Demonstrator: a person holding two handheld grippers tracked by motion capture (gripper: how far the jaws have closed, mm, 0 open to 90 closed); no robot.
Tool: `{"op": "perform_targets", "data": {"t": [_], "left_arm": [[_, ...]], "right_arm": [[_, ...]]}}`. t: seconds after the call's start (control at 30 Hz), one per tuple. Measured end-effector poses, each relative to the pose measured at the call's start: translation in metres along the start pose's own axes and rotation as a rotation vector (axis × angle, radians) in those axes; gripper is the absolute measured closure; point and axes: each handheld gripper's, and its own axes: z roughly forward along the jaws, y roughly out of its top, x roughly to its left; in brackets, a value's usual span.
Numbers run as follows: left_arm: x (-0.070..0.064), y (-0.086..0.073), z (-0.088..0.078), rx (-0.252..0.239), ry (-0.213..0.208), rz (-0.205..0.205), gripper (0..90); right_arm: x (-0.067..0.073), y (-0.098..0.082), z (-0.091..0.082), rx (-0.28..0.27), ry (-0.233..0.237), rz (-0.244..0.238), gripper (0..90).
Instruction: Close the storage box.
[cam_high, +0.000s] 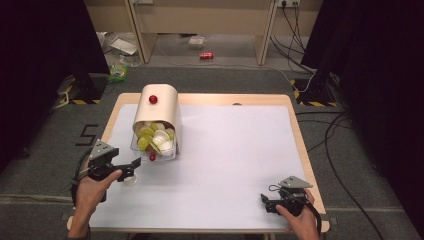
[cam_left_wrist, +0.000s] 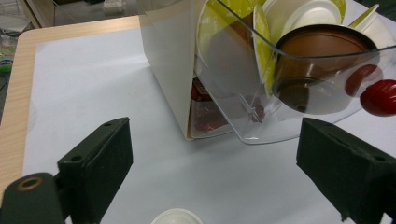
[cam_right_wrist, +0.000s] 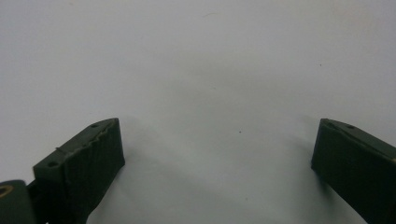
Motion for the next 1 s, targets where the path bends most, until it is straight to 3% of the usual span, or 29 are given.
{"op": "perform_targets", "data": {"t": [1.0], "left_arm": [[0.004,0.008,0.012,-0.002,0.023,-0.016,10.3]], "right_arm": [[0.000,0.000,0.000,0.000,0.000,0.000,2.7]]}}
